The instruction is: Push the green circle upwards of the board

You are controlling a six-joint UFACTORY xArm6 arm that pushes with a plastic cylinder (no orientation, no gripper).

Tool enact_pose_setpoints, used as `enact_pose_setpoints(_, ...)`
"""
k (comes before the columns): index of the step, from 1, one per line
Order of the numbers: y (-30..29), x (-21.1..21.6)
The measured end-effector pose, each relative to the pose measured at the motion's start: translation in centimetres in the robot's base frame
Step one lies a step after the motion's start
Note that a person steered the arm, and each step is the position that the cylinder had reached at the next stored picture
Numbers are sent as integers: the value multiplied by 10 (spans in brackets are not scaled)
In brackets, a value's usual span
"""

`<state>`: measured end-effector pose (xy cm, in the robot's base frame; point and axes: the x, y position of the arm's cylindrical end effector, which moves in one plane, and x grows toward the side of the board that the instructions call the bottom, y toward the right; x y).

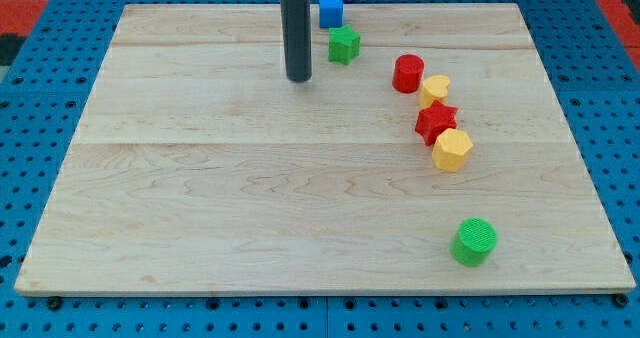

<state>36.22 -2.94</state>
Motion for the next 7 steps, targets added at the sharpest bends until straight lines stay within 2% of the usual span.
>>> enact_pose_setpoints(1, 17, 79)
enact_pose_setpoints(3, 157, 161)
enact_pose_setpoints(4, 219, 189)
enact_pose_setpoints(5, 294, 191)
enact_pose_setpoints(6, 295, 247)
enact_pose_setpoints(7, 242, 256)
